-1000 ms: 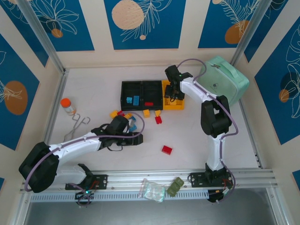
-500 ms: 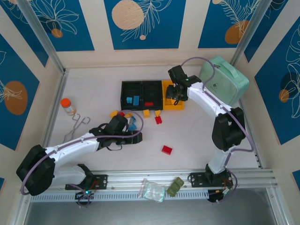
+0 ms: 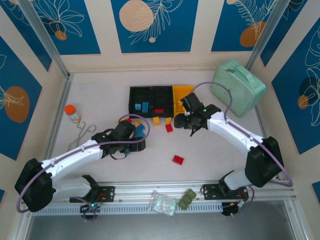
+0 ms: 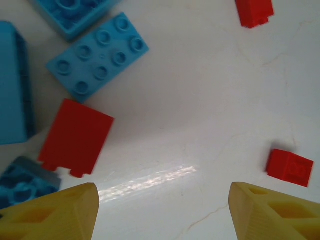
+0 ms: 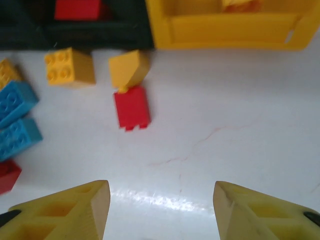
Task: Sort the legos into containers by color
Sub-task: Place the lego in the container, then pick up the lego from the middle-left of the table.
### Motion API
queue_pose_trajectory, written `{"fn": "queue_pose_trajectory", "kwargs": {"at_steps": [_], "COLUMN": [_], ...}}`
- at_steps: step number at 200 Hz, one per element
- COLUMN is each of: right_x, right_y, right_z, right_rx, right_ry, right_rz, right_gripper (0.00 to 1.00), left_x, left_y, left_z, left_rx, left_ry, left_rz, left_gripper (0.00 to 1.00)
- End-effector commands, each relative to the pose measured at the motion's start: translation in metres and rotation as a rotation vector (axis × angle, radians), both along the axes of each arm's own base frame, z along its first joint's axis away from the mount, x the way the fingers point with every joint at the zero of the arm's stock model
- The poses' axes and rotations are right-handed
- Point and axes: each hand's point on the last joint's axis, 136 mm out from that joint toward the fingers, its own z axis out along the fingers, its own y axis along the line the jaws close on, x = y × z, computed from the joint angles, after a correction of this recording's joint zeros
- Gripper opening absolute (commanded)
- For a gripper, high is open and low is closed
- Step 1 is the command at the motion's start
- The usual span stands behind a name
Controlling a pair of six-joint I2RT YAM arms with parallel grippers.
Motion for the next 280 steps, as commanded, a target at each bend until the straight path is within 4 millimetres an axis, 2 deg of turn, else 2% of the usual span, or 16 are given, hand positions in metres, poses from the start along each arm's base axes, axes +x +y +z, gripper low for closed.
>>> {"fn": "queue_pose_trajectory", "kwargs": {"at_steps": [1, 24, 45, 81, 105, 153, 187, 242, 280], "right_x": [-0.023, -0.045, -0.061, -0.082, -0.09, -0.095, -0.095, -0.094, -0.093], "right_y": [0.018, 0.029, 0.038, 0.051, 0.053, 0.057, 0.057, 0.061, 0.064], "right_z": [0.006, 0.0, -0.005, -0.02, -0.032, -0.036, -0.037, -0.04, -0.042], "right_rx": [0.093, 0.146, 0.16, 0.16, 0.143, 0.146, 0.141, 0.138, 0.133], "right_ry": [-0.01, -0.003, 0.011, 0.044, 0.075, 0.083, 0.086, 0.091, 0.094], "right_rz": [0.073, 0.105, 0.132, 0.169, 0.164, 0.158, 0.157, 0.156, 0.161], "right_gripper": [0.57, 0.57, 0.57, 0.57, 0.57, 0.56, 0.56, 0.56, 0.56], "left_x": [0.003, 0.01, 0.017, 0.036, 0.048, 0.064, 0.068, 0.058, 0.053], "left_y": [0.039, 0.067, 0.082, 0.097, 0.098, 0.102, 0.103, 0.107, 0.109], "left_z": [0.007, 0.005, 0.0, -0.01, -0.019, -0.038, -0.049, -0.071, -0.078], "left_rx": [0.156, 0.201, 0.199, 0.19, 0.179, 0.201, 0.224, 0.233, 0.241], "left_ry": [-0.027, -0.022, -0.003, -0.007, 0.008, 0.032, 0.05, 0.101, 0.119], "left_rz": [0.076, 0.185, 0.265, 0.361, 0.394, 0.463, 0.482, 0.51, 0.513], "left_gripper": [0.68, 0.69, 0.7, 0.71, 0.71, 0.72, 0.69, 0.62, 0.55]}}
